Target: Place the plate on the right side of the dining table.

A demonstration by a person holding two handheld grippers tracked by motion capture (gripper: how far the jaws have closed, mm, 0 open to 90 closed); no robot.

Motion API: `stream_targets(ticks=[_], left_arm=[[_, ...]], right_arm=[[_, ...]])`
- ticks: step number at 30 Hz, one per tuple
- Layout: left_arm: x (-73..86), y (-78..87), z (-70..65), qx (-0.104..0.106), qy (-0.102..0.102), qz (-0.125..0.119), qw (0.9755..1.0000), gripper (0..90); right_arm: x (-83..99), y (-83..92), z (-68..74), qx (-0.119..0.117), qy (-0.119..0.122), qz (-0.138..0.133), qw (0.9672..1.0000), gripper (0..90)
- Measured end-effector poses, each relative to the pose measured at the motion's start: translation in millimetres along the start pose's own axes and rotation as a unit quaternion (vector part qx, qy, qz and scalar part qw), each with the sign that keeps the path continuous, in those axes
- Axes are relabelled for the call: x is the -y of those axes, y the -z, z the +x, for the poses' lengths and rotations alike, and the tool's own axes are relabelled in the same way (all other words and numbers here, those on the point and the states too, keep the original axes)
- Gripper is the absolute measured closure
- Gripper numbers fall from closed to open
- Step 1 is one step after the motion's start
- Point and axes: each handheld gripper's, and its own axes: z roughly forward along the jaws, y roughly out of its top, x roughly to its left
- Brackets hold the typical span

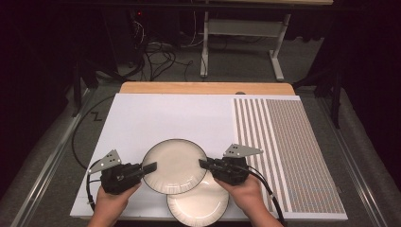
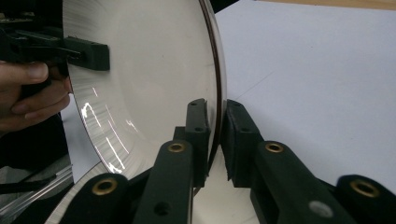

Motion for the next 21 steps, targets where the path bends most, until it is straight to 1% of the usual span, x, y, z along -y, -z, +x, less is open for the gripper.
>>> stream_targets(ticks=[6, 7, 8, 10, 11, 13, 15, 19, 21], left_arm=[[0.7, -0.3, 1.3, 0.002, 0.012, -0.002, 0.9999, 80.5], [0.8, -0.3, 1.4, 0.003, 0.015, -0.003, 0.9999, 80.5], [1.0, -0.3, 1.4, 0.003, 0.018, -0.004, 0.9998, 80.5], [2.7, -0.5, 2.3, 0.007, 0.032, -0.003, 0.9994, 80.6], [2.7, -0.5, 2.3, 0.007, 0.032, -0.003, 0.9994, 80.7], [3.3, 0.0, 2.3, 0.007, 0.040, -0.005, 0.9992, 80.7], [2.5, 0.3, 2.2, 0.009, 0.045, -0.005, 0.9990, 80.7], [0.8, 0.4, 0.2, 0.009, 0.046, -0.007, 0.9989, 80.7], [-1.6, 0.7, -4.2, 0.008, 0.043, -0.009, 0.9990, 80.7]], right_arm=[[-0.7, 0.2, -1.0, -0.003, -0.011, 0.001, 0.9999, 85.8], [-1.1, 0.5, -1.2, -0.004, -0.020, 0.002, 0.9998, 86.2], [-1.1, 0.5, -1.2, -0.004, -0.020, 0.002, 0.9998, 86.2], [-2.0, 1.3, -1.2, -0.007, -0.029, 0.004, 0.9996, 86.4], [-2.0, 1.3, -1.2, -0.007, -0.029, 0.004, 0.9996, 86.4], [-2.5, 1.6, -1.5, -0.011, -0.039, 0.003, 0.9992, 86.6], [-3.7, 2.5, -0.3, -0.010, -0.039, 0.003, 0.9992, 86.7], [-5.7, 5.5, 1.1, -0.008, -0.039, -0.001, 0.9992, 86.9], [-7.0, 8.6, 2.0, -0.006, -0.039, -0.003, 0.9992, 86.9]])
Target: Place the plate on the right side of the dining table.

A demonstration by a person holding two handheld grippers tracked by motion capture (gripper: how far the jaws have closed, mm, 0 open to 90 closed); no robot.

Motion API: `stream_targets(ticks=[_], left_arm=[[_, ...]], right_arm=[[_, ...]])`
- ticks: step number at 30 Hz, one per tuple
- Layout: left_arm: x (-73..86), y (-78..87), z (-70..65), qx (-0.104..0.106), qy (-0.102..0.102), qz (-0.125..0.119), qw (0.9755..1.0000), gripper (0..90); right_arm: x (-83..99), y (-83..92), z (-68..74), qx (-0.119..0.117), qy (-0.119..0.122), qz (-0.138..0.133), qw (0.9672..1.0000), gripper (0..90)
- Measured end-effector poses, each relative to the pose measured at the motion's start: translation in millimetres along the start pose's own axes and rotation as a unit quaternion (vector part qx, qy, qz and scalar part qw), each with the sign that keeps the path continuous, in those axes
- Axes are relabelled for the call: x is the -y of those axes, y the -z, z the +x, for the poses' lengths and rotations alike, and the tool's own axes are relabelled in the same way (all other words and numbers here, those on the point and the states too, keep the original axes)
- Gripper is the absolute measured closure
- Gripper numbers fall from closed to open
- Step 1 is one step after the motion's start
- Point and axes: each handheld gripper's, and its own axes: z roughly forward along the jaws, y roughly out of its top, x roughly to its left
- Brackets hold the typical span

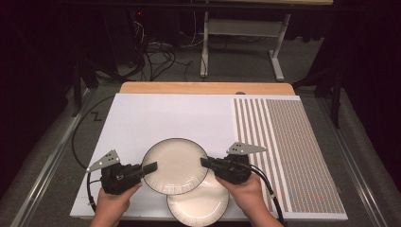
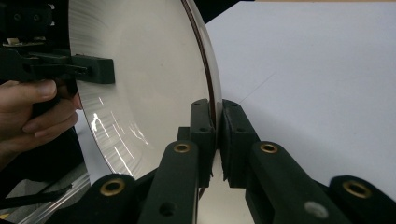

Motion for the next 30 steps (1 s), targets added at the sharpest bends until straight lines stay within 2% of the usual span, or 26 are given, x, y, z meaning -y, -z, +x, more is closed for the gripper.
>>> stream_targets(ticks=[5, 14, 17, 18, 19, 22, 30], left_arm=[[-3.4, -3.5, -4.1, 0.005, -0.001, 0.001, 1.0000, 80.7], [-8.6, -17.1, -14.5, 0.009, 0.006, 0.000, 0.9999, 80.7], [-12.1, -25.0, -16.1, 0.015, 0.015, 0.006, 0.9998, 80.7], [-14.3, -32.0, -16.8, 0.021, 0.027, 0.013, 0.9993, 80.7], [-14.3, -32.0, -16.8, 0.021, 0.027, 0.013, 0.9993, 80.7], [-18.2, -47.1, -19.8, 0.030, 0.034, 0.024, 0.9987, 80.7], [-29.0, -71.7, -30.0, 0.039, 0.031, 0.041, 0.9979, 80.7]], right_arm=[[-1.7, 6.5, 0.6, 0.004, 0.005, -0.003, 1.0000, 86.8], [-4.9, 25.1, -6.6, 0.013, 0.002, -0.009, 0.9999, 87.1], [-5.5, 30.0, -9.6, 0.015, -0.001, -0.008, 0.9998, 87.0], [-6.0, 35.0, -13.1, 0.019, -0.005, -0.006, 0.9998, 86.9], [-6.0, 35.0, -13.1, 0.019, -0.005, -0.006, 0.9998, 86.9], [-6.6, 46.1, -21.5, 0.029, -0.010, -0.005, 0.9995, 86.9], [-4.6, 65.4, -34.3, 0.043, -0.016, -0.010, 0.9989, 86.9]])
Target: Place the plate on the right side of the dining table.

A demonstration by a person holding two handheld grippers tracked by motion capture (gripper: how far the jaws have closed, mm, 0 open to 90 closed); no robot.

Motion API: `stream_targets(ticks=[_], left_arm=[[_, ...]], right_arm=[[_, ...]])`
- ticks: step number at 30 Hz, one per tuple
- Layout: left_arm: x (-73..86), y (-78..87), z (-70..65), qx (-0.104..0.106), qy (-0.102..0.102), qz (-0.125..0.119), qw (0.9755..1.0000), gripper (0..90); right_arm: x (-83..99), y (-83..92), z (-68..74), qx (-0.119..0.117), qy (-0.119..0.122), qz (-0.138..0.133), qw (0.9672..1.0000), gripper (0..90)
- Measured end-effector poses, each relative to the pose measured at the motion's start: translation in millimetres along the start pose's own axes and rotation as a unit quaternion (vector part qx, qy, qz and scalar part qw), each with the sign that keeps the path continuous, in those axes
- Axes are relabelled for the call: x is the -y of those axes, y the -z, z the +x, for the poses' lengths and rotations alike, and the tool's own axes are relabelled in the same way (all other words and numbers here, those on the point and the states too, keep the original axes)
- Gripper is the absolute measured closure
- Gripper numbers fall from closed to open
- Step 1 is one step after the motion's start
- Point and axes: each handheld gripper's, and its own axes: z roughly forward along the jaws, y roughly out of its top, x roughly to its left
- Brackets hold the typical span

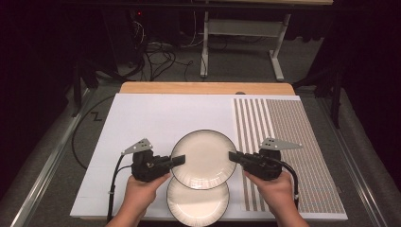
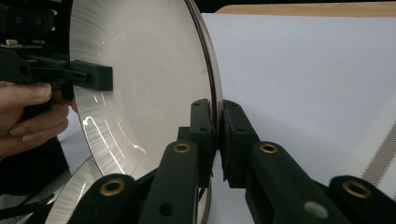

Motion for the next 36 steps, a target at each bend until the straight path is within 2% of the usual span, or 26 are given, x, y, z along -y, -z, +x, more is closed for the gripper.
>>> stream_targets(ticks=[2, 5, 12, 13, 14, 21, 23, 28, 31, 34, 36], left_arm=[[-4.3, -10.6, -3.7, 0.004, -0.002, 0.007, 1.0000, 80.7], [-6.5, -17.2, -4.5, 0.008, 0.001, 0.012, 0.9999, 80.7], [-16.9, -47.3, -10.2, 0.021, 0.000, 0.037, 0.9991, 80.6], [-16.9, -47.3, -10.2, 0.021, 0.000, 0.037, 0.9991, 80.6], [-19.5, -55.6, -12.5, 0.024, -0.001, 0.043, 0.9988, 80.5], [-25.7, -76.1, -19.5, 0.032, -0.007, 0.059, 0.9977, 80.5], [-29.3, -88.6, -23.3, 0.038, -0.006, 0.067, 0.9970, 80.5], [-34.4, -103.9, -26.3, 0.044, -0.007, 0.079, 0.9959, 80.2], [-38.7, -117.9, -28.5, 0.049, -0.006, 0.090, 0.9947, 80.0], [-44.4, -137.3, -32.6, 0.053, -0.012, 0.110, 0.9924, 79.6], [-45.6, -143.0, -34.2, 0.054, -0.012, 0.115, 0.9919, 79.4]], right_arm=[[1.2, 9.7, -7.4, 0.008, -0.003, -0.003, 1.0000, 87.0], [1.9, 14.4, -10.9, 0.013, -0.005, -0.004, 0.9999, 87.0], [8.3, 33.5, -28.0, 0.035, -0.017, -0.006, 0.9992, 87.0], [8.3, 33.5, -28.0, 0.035, -0.017, -0.006, 0.9992, 87.0], [9.8, 38.7, -32.0, 0.040, -0.021, -0.008, 0.9989, 87.0], [14.6, 54.0, -43.1, 0.055, -0.028, -0.014, 0.9980, 87.2], [17.1, 62.2, -48.8, 0.065, -0.033, -0.017, 0.9972, 87.4], [19.6, 72.9, -56.6, 0.077, -0.042, -0.023, 0.9959, 87.6], [23.5, 83.1, -66.2, 0.089, -0.051, -0.029, 0.9942, 87.6], [28.1, 91.1, -73.8, 0.098, -0.061, -0.032, 0.9928, 87.7], [31.0, 97.1, -79.3, 0.104, -0.066, -0.034, 0.9918, 87.7]])
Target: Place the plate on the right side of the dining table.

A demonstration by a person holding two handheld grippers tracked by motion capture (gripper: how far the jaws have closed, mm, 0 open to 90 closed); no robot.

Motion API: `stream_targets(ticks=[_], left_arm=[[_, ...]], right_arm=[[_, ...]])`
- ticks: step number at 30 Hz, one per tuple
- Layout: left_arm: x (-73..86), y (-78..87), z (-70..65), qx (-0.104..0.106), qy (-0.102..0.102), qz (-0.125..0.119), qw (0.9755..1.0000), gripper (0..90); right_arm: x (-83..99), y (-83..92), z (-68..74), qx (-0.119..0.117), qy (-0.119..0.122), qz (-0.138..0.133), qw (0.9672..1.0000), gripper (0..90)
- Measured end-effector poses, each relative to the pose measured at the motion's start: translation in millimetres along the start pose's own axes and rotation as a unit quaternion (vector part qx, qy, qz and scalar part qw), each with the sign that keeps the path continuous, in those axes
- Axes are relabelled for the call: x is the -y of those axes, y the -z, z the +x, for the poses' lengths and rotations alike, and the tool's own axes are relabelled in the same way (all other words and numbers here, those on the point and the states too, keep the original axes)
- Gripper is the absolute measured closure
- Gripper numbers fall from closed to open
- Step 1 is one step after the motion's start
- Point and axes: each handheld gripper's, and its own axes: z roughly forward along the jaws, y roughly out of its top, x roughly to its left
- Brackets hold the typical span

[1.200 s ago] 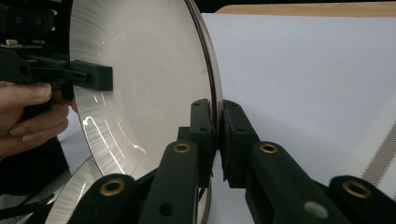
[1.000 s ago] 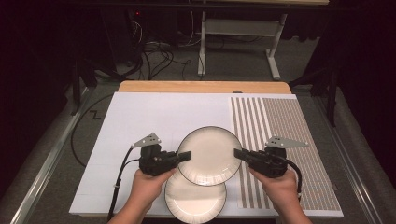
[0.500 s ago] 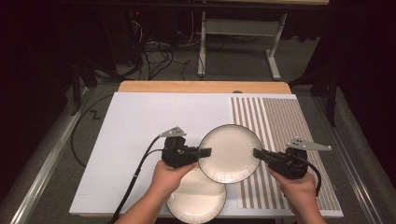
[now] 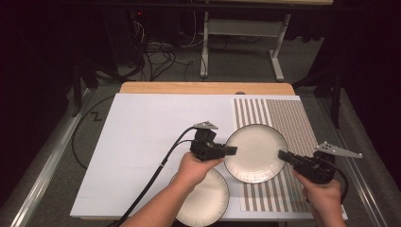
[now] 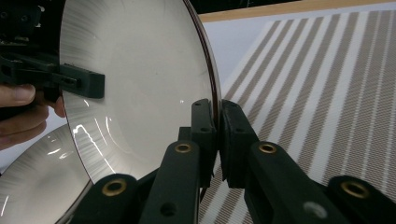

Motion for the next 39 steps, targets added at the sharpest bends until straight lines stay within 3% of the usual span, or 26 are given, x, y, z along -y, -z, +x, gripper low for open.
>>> stream_targets(ticks=[17, 28, 39], left_arm=[[-28.2, -60.5, 3.9, -0.009, 0.010, 0.035, 0.9993, 76.1], [-33.9, -93.1, 9.8, -0.017, 0.022, 0.060, 0.9978, 73.0], [-35.6, -111.7, 16.0, -0.016, 0.035, 0.075, 0.9964, 71.9]], right_arm=[[-2.1, 12.7, -38.9, 0.048, -0.022, -0.010, 0.9986, 87.9], [4.3, 14.3, -58.6, 0.077, -0.030, -0.003, 0.9966, 87.9], [10.9, 12.8, -71.4, 0.095, -0.033, -0.002, 0.9950, 87.8]])
